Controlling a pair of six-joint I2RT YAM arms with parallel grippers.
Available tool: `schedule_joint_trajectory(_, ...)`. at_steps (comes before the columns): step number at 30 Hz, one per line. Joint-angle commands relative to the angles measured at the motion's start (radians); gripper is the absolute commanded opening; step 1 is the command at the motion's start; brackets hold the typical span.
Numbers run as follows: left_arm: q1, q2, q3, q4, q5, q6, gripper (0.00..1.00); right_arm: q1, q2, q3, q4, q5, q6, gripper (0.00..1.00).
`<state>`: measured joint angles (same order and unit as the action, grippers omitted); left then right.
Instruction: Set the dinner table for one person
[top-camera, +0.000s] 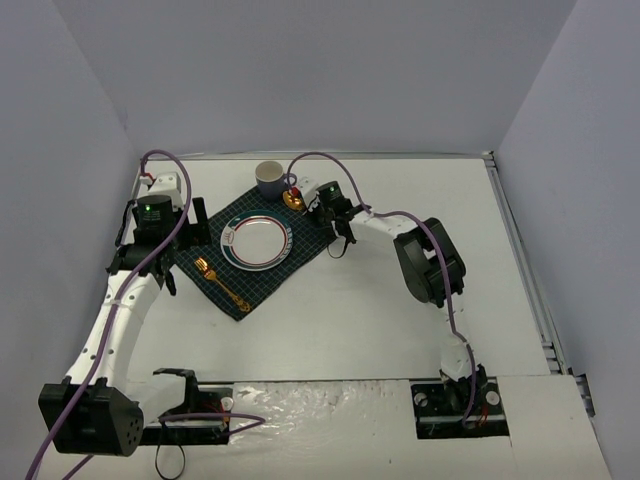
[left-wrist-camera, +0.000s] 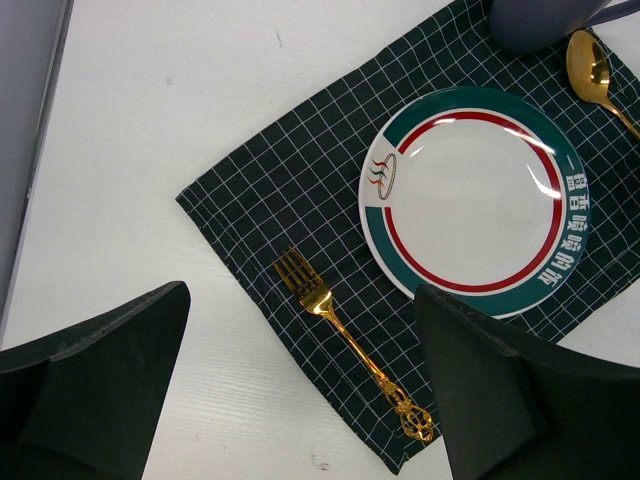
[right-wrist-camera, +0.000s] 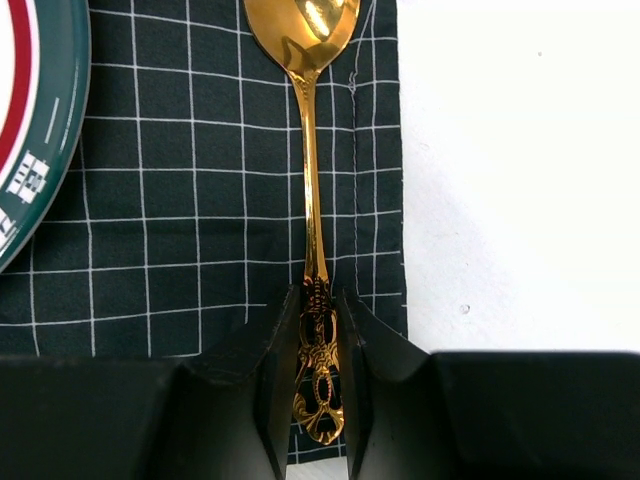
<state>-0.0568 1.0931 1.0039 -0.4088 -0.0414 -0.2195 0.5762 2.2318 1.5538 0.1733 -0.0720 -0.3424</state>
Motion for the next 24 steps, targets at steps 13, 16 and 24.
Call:
schedule_joint_trajectory(13,0.003,-0.035,0.037,0.005,0.014,-0.005,0.93,-0.018,-0.306,-0.074,-0.073,-0.045,0.105,0.28)
schedule_joint_trajectory(16,0.003,-0.064,0.07,-0.029,0.032,-0.026,0.94,-0.02,-0.405,-0.098,-0.089,-0.028,0.141,0.31)
schedule_joint_trajectory(24,0.006,-0.167,0.184,-0.226,0.008,-0.019,0.95,-0.037,-0.789,-0.253,-0.111,0.168,0.249,0.5)
